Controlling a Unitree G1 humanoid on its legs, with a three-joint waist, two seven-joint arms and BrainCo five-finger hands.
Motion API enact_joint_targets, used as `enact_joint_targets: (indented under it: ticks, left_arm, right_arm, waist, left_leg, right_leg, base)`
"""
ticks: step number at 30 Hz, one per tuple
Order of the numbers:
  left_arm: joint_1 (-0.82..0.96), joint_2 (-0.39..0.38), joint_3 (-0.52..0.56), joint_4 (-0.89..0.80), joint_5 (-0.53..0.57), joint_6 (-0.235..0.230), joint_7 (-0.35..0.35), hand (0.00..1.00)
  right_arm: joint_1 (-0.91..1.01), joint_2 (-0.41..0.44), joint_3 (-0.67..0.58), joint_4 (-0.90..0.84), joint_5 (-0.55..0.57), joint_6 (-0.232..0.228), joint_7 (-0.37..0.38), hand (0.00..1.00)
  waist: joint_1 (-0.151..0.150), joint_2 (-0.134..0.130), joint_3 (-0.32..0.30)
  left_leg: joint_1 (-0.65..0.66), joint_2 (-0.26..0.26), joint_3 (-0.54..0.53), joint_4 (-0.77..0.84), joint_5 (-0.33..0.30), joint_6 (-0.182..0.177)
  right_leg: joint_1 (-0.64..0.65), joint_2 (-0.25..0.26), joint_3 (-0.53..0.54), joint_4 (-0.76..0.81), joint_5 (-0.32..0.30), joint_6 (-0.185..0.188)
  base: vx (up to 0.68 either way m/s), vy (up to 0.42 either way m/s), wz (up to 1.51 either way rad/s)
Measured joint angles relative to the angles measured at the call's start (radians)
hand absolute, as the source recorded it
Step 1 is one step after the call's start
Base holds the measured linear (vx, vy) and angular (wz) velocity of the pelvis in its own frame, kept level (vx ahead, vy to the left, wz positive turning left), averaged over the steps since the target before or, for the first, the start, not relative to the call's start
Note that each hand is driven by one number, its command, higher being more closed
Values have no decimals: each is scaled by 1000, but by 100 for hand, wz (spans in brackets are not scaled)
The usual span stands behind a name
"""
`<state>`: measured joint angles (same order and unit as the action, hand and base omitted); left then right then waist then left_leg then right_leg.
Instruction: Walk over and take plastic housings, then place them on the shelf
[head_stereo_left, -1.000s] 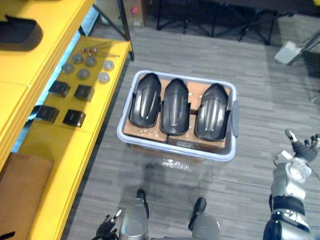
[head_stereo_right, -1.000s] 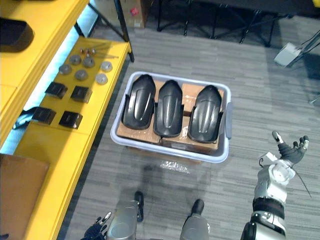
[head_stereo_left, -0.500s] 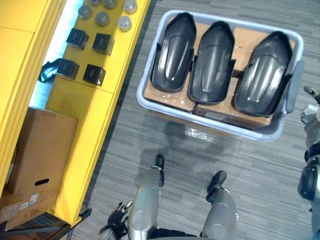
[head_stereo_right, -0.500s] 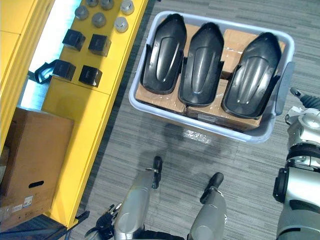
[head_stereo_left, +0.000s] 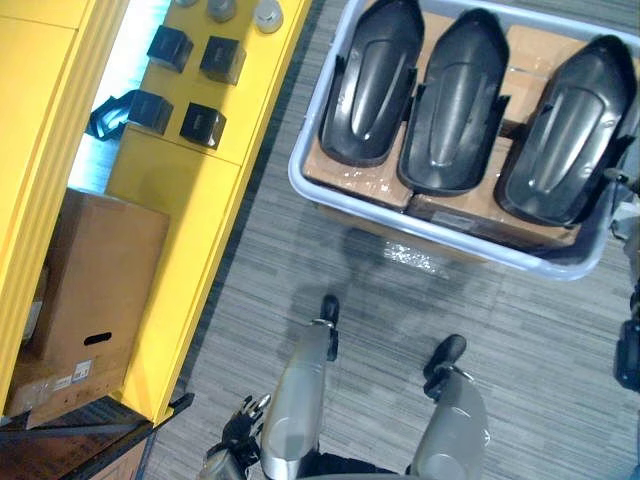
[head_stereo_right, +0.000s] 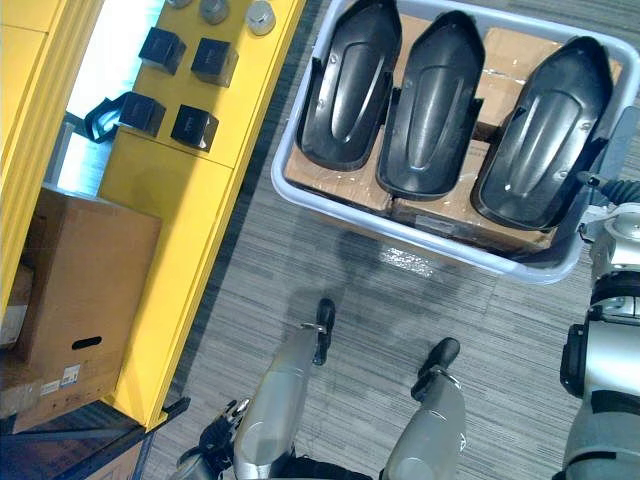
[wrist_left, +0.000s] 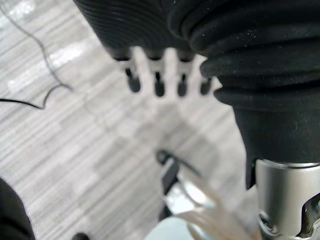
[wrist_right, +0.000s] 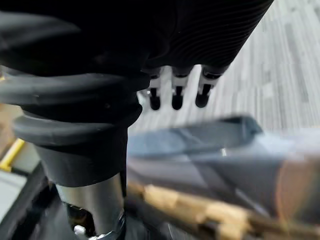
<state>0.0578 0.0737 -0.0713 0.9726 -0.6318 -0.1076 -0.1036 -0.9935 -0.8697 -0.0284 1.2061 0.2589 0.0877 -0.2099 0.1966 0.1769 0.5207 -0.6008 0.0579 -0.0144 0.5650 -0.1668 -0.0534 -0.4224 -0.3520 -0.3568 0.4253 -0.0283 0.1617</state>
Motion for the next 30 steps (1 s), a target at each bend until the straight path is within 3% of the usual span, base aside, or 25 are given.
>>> enact_joint_targets:
  ticks: [3, 4, 8, 12, 20, 24, 30]
  left_arm:
    - [-1, 5, -23, 3, -22, -15, -1, 0]
    - [-2, 5, -28, 9, -30, -19, -3, 0]
    - [-6, 5, -31, 23, -38, -22, -10, 0]
    - [-11, 4, -59, 29, -40, -23, -11, 0]
    - [-11, 0, -68, 30, -40, -28, -16, 0]
    - [-11, -1, -69, 28, -39, -30, -18, 0]
    - [-9, 0, -60, 19, -39, -27, -18, 0]
  right_arm:
    - [-7, -4, 14, 1, -5, 7, 10, 0]
    - [-10, -10, 17, 1, -27, 9, 12, 100]
    - [-19, -30, 52, 1, -82, 47, 11, 100]
    - [-36, -84, 102, 9, -183, 141, 10, 100]
    - [-44, -89, 151, 23, -295, 221, -48, 100]
    - [-44, -87, 150, 31, -341, 238, -107, 100]
    - [-44, -73, 151, -69, -419, 210, -190, 100]
  waist:
    - [8, 0, 0]
    - [9, 1, 0]
    - [14, 3, -2]
    - [30, 24, -16]
    - [48, 46, -31]
    - [58, 48, -33]
    - [56, 41, -28]
  left_leg:
    - [-6, -1, -4, 2, 0, 0]
    - [-13, -2, -6, 3, 0, 0]
    - [-19, -4, -8, 2, 1, 1]
    - [-30, -8, -34, -2, 9, -5]
    - [-9, -7, -61, -14, 14, -14]
    - [7, -3, -66, -35, 21, -20]
    - [28, 19, -85, -32, 22, -22]
  right_leg:
    - [-1, 0, -4, -1, 0, 0]
    - [-5, 0, -7, -1, 0, 0]
    - [-11, -2, -9, 0, 0, -1]
    - [-11, 0, -33, 2, -9, -8]
    - [6, 2, -49, 21, -33, -14]
    - [22, 11, -55, 9, -34, -16]
    - [74, 37, -82, -24, -33, -18]
  base:
    - [8, -5, 3]
    - [10, 0, 4]
    - [5, 0, 1]
    - [26, -20, 11]
    - [19, -26, 3]
    - [1, -8, 1]
    - [10, -15, 5]
